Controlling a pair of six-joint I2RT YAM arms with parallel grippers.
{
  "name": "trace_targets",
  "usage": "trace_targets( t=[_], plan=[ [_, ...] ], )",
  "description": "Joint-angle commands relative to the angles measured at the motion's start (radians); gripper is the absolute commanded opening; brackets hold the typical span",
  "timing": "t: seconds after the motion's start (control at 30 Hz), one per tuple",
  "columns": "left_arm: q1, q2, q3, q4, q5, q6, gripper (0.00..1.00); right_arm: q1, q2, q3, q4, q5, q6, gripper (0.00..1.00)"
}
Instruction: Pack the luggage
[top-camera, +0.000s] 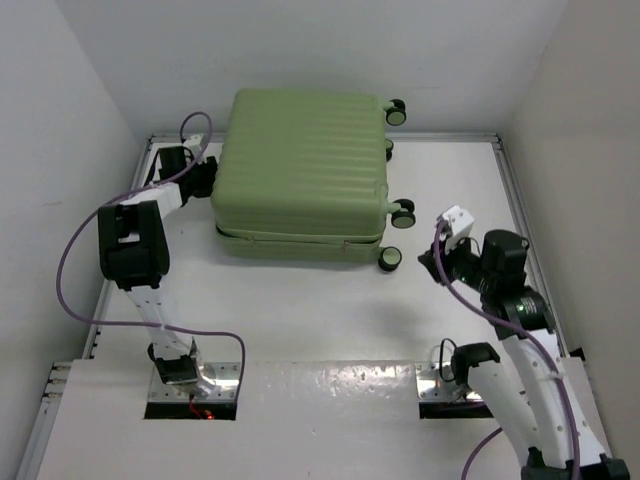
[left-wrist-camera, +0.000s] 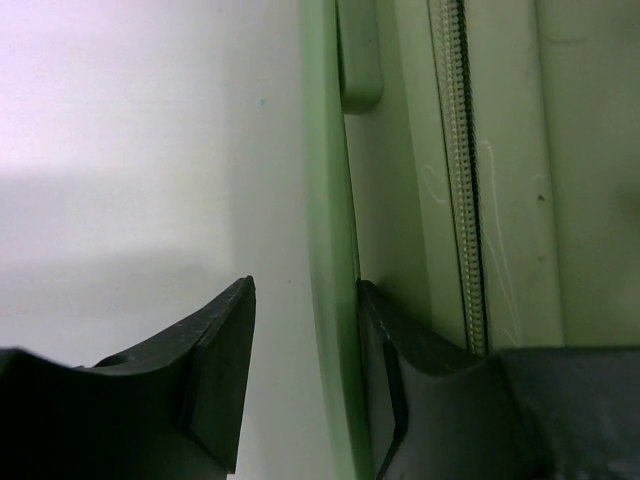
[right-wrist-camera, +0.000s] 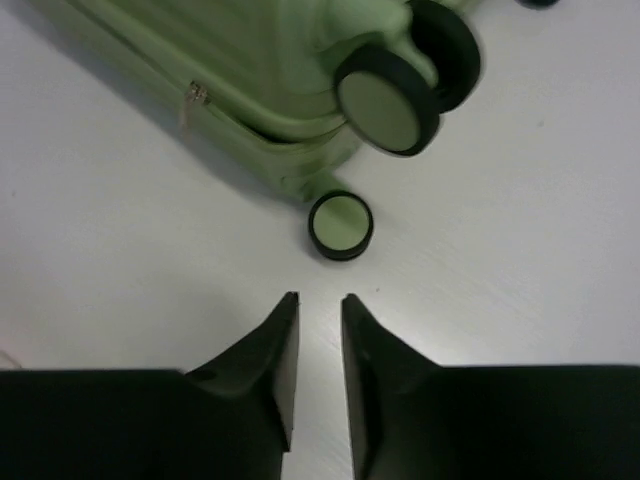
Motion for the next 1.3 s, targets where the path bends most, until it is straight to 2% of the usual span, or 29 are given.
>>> trace_targets(
  t=[0.0, 0.03, 0.1, 0.2, 0.23, 0.27, 0.37, 0.4, 0.43, 0.47, 0.5, 0.53, 0.57, 0.6, 0.63, 0.7, 0.77, 0.87, 1.0, 1.27],
  plan=[
    [-0.028, -0.003, -0.114, -0.062, 0.002, -0.042, 0.47, 0.044, -0.062, -0.09, 0.087, -0.099, -0.091, 0.2],
    [-0.028, -0.013, -0.128, -0.052, 0.002, -0.043, 0.47, 0.075, -0.062, -0.115, 0.08, -0.122, -0.085, 0.2],
    [-0.066, -0.014, -0.138, -0.041, 0.002, -0.018, 0.47, 0.097, -0.053, -0.138, 0.138, -0.108, 0.04, 0.17],
    [-0.126, 0.008, -0.122, -0.096, -0.154, 0.011, 0.47, 0.197, -0.031, -0.196, 0.26, -0.059, 0.212, 0.16],
    [-0.136, 0.017, -0.111, -0.117, -0.247, 0.011, 0.41, 0.259, -0.011, -0.201, 0.283, 0.034, 0.284, 0.14],
    [-0.136, 0.026, -0.111, -0.134, -0.274, 0.011, 0.37, 0.296, -0.001, -0.196, 0.319, 0.086, 0.306, 0.14],
    [-0.136, 0.014, -0.12, -0.143, -0.293, -0.068, 0.23, 0.594, 0.097, -0.132, 0.307, 0.481, 0.343, 0.13],
    [-0.136, 0.005, -0.141, -0.143, -0.293, -0.085, 0.2, 0.651, 0.174, -0.117, 0.301, 0.562, 0.357, 0.11],
    [-0.136, -0.004, -0.151, -0.143, -0.293, -0.102, 0.15, 0.707, 0.205, -0.048, 0.279, 0.681, 0.36, 0.11],
    [-0.148, -0.013, -0.16, -0.134, -0.293, -0.121, 0.12, 0.844, 0.234, -0.019, 0.237, 0.813, 0.392, 0.11],
    [-0.159, -0.023, -0.169, -0.134, -0.293, -0.148, 0.08, 0.882, 0.344, 0.01, 0.186, 0.885, 0.419, 0.1],
    [-0.159, -0.035, -0.181, -0.134, -0.293, -0.16, 0.06, 0.911, 0.377, 0.04, 0.157, 0.938, 0.439, 0.1],
    [-0.172, -0.035, -0.181, -0.134, -0.293, -0.173, 0.02, 0.984, 0.442, 0.125, 0.091, 1.061, 0.503, 0.11],
    [-0.172, -0.044, -0.192, -0.125, -0.293, -0.182, 0.0, 1.002, 0.475, 0.146, 0.086, 1.108, 0.527, 0.16],
    [-0.186, -0.044, -0.201, -0.125, -0.293, -0.197, 0.0, 1.025, 0.536, 0.173, 0.089, 1.191, 0.547, 0.16],
    [-0.195, -0.053, -0.217, -0.116, -0.302, -0.219, 0.0, 1.039, 0.555, 0.192, 0.134, 1.234, 0.628, 0.18],
    [-0.195, -0.063, -0.243, -0.096, -0.288, -0.23, 0.0, 1.045, 0.613, 0.23, 0.126, 1.28, 0.674, 0.26],
    [-0.195, -0.075, -0.264, -0.07, -0.288, -0.23, 0.0, 1.037, 0.69, 0.284, 0.071, 1.331, 0.729, 0.26],
    [-0.195, -0.096, -0.275, -0.044, -0.279, -0.239, 0.0, 1.0, 0.788, 0.339, -0.032, 1.303, 0.855, 0.28],
    [-0.146, -0.096, -0.284, -0.025, -0.25, -0.239, 0.0, 0.96, 0.911, 0.39, -0.022, 1.314, 0.858, 0.32]
  ],
)
